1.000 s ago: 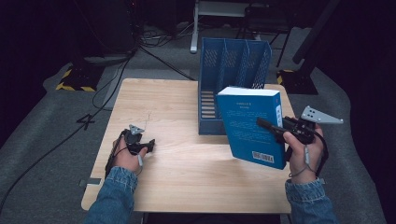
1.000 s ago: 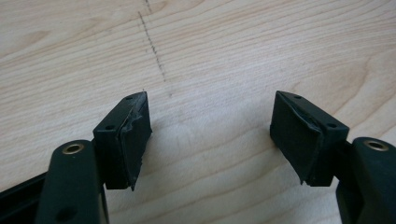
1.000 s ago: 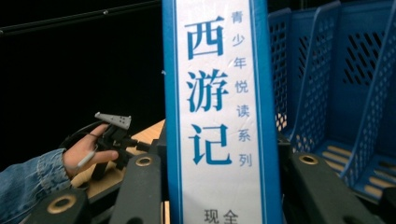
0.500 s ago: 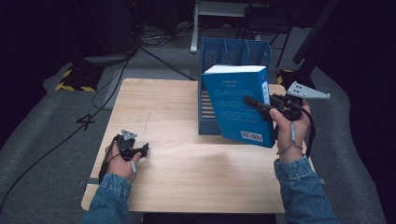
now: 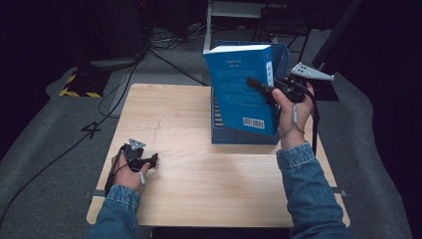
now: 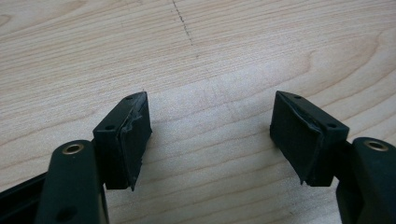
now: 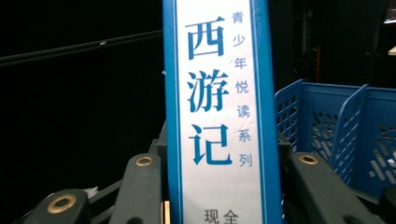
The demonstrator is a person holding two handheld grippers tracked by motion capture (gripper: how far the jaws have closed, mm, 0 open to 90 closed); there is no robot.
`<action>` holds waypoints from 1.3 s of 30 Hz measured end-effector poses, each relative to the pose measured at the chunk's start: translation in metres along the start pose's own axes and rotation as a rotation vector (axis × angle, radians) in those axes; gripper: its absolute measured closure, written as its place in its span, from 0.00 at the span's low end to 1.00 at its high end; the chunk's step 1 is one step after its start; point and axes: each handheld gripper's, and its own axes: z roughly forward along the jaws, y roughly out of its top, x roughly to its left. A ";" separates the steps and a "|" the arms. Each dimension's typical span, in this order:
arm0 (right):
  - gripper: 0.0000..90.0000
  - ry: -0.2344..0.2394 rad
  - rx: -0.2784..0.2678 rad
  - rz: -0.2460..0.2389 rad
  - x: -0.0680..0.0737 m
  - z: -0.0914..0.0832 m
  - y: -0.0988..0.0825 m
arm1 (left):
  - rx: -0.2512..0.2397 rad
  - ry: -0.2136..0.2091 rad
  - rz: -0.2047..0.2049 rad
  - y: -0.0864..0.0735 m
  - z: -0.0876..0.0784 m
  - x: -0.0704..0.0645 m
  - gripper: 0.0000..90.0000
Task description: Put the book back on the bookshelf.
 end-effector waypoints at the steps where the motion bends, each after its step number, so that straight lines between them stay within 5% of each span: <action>1: 0.69 -0.009 -0.001 0.001 -0.002 0.003 0.001 | -0.001 0.000 -0.003 0.000 0.000 0.000 0.32; 14: 0.69 -0.107 -0.054 0.085 -0.038 0.042 0.014 | 0.002 -0.002 0.000 0.000 -0.001 0.000 0.32; 29: 0.69 -0.257 -0.085 0.111 -0.062 0.069 0.004 | -0.004 -0.006 -0.008 -0.001 -0.001 0.001 0.32; 39: 0.69 -0.296 -0.096 0.108 -0.069 0.093 -0.005 | -0.004 -0.006 -0.005 -0.001 -0.001 0.002 0.32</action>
